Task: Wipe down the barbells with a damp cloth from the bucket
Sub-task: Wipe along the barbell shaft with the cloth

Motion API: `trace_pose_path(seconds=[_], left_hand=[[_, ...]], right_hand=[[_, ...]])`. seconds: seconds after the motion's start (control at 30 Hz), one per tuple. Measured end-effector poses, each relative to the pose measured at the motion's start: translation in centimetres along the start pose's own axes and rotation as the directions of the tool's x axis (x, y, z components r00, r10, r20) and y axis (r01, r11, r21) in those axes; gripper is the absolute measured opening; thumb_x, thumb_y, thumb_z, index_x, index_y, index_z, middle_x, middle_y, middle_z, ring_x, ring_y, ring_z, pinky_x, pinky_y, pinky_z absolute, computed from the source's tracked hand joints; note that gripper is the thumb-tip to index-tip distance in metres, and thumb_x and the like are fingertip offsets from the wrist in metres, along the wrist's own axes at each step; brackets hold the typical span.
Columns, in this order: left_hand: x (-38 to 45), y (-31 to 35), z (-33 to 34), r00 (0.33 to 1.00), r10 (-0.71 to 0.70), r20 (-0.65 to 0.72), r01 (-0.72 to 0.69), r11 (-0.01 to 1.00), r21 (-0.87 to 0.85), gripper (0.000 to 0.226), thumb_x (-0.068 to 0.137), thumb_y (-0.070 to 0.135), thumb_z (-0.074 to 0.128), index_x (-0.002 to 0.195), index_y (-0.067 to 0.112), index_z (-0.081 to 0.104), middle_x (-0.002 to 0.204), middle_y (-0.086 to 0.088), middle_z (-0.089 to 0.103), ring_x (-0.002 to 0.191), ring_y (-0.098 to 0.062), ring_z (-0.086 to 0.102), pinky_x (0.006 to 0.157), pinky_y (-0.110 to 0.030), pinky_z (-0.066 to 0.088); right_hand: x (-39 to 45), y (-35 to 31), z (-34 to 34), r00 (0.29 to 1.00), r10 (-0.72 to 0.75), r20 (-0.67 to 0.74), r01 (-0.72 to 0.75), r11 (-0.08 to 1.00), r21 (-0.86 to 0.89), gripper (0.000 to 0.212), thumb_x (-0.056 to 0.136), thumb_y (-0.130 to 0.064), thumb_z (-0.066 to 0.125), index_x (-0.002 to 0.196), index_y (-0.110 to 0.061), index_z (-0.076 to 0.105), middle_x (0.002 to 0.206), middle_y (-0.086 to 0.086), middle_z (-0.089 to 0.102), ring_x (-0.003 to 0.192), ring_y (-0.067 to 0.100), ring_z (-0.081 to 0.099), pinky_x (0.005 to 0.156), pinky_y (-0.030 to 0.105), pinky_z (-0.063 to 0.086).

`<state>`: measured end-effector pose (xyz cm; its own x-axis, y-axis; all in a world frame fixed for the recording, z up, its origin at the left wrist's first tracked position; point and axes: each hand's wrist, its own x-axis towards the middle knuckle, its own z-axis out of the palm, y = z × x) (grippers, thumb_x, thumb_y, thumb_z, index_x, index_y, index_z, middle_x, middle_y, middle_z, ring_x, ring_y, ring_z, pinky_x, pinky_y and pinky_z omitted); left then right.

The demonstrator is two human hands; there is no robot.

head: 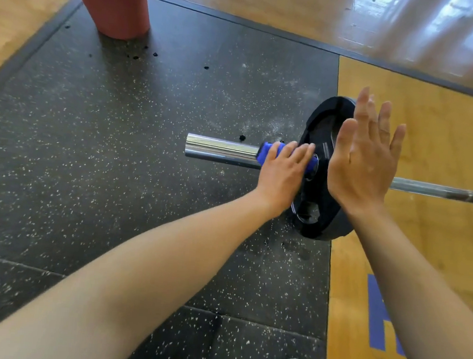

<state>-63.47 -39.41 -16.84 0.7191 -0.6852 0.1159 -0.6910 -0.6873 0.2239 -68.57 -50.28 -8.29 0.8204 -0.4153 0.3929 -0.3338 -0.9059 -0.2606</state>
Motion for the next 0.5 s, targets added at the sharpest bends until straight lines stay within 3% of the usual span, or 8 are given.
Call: trace_pose_path(seconds=[0.07,0.2,0.3,0.4,0.5], left_hand=[[-0.5,-1.0,0.1,0.999,0.032,-0.012,-0.032,0.999,0.015,0.087,0.094,0.008,0.058,0.164,0.015,0.007,0.168,0.002,0.022,0.154,-0.022,0.018,0.126,-0.043,0.009],[-2.9,-4.9,-0.5,0.993,-0.117,-0.019,0.117,0.992,0.041,0.091,0.089,-0.001,0.059,0.164,0.016,0.01,0.165,0.002,0.026,0.152,-0.024,0.023,0.126,-0.043,0.008],[-2.4,-3.6,-0.4,0.985,-0.171,-0.015,0.172,0.983,0.067,0.091,0.089,0.004,0.064,0.163,0.014,0.012,0.163,-0.001,0.029,0.15,-0.026,0.024,0.126,-0.046,0.009],[-0.4,0.1,1.0,0.993,-0.093,-0.071,0.099,0.991,0.086,0.072,0.1,0.014,0.05,0.163,0.014,0.015,0.163,0.0,0.03,0.151,-0.024,0.025,0.125,-0.048,0.012],[0.5,1.6,1.5,1.0,-0.017,-0.005,0.017,0.994,0.104,0.068,0.105,0.019,0.039,0.164,0.014,0.007,0.168,0.001,0.021,0.155,-0.022,0.018,0.125,-0.046,0.008]], right_hand=[[-0.3,0.2,0.0,1.0,-0.006,-0.015,0.006,0.999,0.033,0.067,0.103,-0.056,-0.005,0.163,-0.029,0.007,0.168,-0.002,0.019,0.157,0.017,0.003,0.125,0.041,-0.008],[-0.8,0.3,0.0,1.0,-0.017,-0.025,0.019,0.998,0.06,0.067,0.103,-0.057,-0.006,0.163,-0.03,0.006,0.168,-0.003,0.019,0.157,0.016,0.001,0.125,0.039,-0.01],[-0.9,0.1,0.1,0.999,-0.01,-0.045,0.012,0.999,0.042,0.067,0.103,-0.056,-0.004,0.163,-0.029,0.009,0.168,-0.002,0.022,0.157,0.018,0.004,0.125,0.039,-0.008],[-0.8,0.2,0.2,0.998,-0.011,-0.058,0.013,1.0,0.028,0.066,0.104,-0.055,-0.002,0.163,-0.029,0.01,0.167,-0.001,0.024,0.157,0.018,0.005,0.125,0.04,-0.006],[-0.7,0.3,0.3,0.998,-0.021,-0.064,0.022,1.0,0.009,0.064,0.105,-0.052,0.001,0.163,-0.027,0.012,0.167,0.001,0.024,0.157,0.019,0.006,0.125,0.041,-0.004]])
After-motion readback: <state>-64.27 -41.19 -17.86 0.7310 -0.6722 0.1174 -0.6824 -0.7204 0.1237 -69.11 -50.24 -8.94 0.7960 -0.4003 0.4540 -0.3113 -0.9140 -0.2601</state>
